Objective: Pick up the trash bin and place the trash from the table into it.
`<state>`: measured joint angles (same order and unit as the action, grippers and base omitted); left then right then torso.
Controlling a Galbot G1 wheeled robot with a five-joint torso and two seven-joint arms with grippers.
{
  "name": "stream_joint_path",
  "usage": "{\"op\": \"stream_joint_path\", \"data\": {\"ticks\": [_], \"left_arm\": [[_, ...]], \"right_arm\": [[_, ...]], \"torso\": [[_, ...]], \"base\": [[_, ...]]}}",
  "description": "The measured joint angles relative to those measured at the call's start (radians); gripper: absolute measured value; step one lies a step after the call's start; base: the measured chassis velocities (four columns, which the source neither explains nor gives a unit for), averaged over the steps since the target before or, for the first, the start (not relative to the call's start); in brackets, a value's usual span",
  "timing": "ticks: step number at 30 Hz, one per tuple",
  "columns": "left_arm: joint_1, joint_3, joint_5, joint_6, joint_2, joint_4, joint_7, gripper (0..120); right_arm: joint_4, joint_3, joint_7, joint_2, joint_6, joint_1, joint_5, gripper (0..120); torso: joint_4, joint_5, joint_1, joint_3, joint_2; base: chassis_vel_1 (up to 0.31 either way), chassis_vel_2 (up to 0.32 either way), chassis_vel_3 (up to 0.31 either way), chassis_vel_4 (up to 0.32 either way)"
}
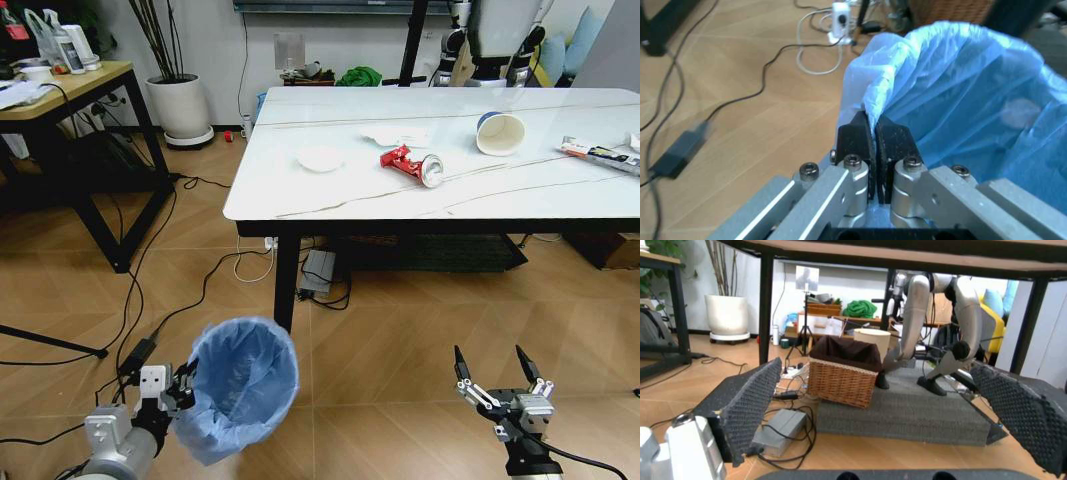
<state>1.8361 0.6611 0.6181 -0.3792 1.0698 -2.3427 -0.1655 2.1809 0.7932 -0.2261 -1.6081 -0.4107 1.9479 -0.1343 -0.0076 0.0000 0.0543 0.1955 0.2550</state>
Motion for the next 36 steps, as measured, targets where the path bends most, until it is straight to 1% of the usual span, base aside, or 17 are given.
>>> {"op": "stream_joint_path", "data": {"ticks": [8,11,16,22,25,26,28,31,36], "left_arm": [[0.015,0.003,-0.037,0.024,-0.021,-0.009,0.062,0],[0.035,-0.010,-0.036,0.027,-0.026,-0.031,0.099,0],[0.046,-0.031,-0.024,0.039,-0.026,-0.044,0.126,0],[0.061,-0.043,0.056,0.038,-0.024,-0.052,0.140,0],[0.073,-0.053,0.153,0.008,-0.032,-0.074,0.143,0],[0.073,-0.053,0.153,0.008,-0.032,-0.074,0.143,0],[0.080,-0.064,0.192,-0.004,-0.038,-0.089,0.139,0],[0.084,-0.072,0.208,-0.007,-0.046,-0.098,0.144,0],[0.083,-0.077,0.190,0.000,-0.066,-0.102,0.154,0]], "right_arm": [[0.022,0.003,-0.002,0.000,-0.003,0.019,0.014,100],[0.029,-0.002,-0.003,0.000,-0.005,0.026,0.025,100],[0.036,-0.005,-0.003,0.000,-0.009,0.035,0.034,100],[0.046,-0.004,-0.004,0.000,-0.018,0.052,0.045,100],[0.052,0.000,-0.004,0.000,-0.018,0.058,0.049,100],[0.052,0.000,-0.004,0.000,-0.018,0.058,0.049,100],[0.053,0.004,-0.004,0.000,-0.018,0.061,0.052,100],[0.053,0.009,-0.004,0.000,-0.019,0.061,0.053,100],[0.053,0.014,-0.004,0.000,-0.019,0.061,0.054,100]], "torso": [[0.0000,-0.0001,0.000,0.000,0.000],[0.0000,0.0001,0.000,0.000,0.000],[-0.0001,0.0001,0.000,0.000,0.000],[0.0000,-0.0001,0.000,0.000,0.000],[0.0000,0.0000,0.000,0.000,0.000],[0.0000,0.0000,0.000,0.000,0.000],[0.0000,0.0001,0.000,0.000,0.000],[0.0000,0.0001,0.000,0.000,0.000],[0.0000,0.0001,0.000,0.000,0.000]], "base": [[0.000,0.000,0.000,0.000],[0.000,0.000,0.000,0.000],[0.000,0.000,0.000,0.000],[0.000,0.000,0.000,0.000],[0.000,0.000,0.000,0.000],[0.000,0.000,0.000,0.000],[0.000,0.000,0.000,0.000],[0.000,0.000,0.000,0.000],[0.000,0.000,0.000,0.000]]}}
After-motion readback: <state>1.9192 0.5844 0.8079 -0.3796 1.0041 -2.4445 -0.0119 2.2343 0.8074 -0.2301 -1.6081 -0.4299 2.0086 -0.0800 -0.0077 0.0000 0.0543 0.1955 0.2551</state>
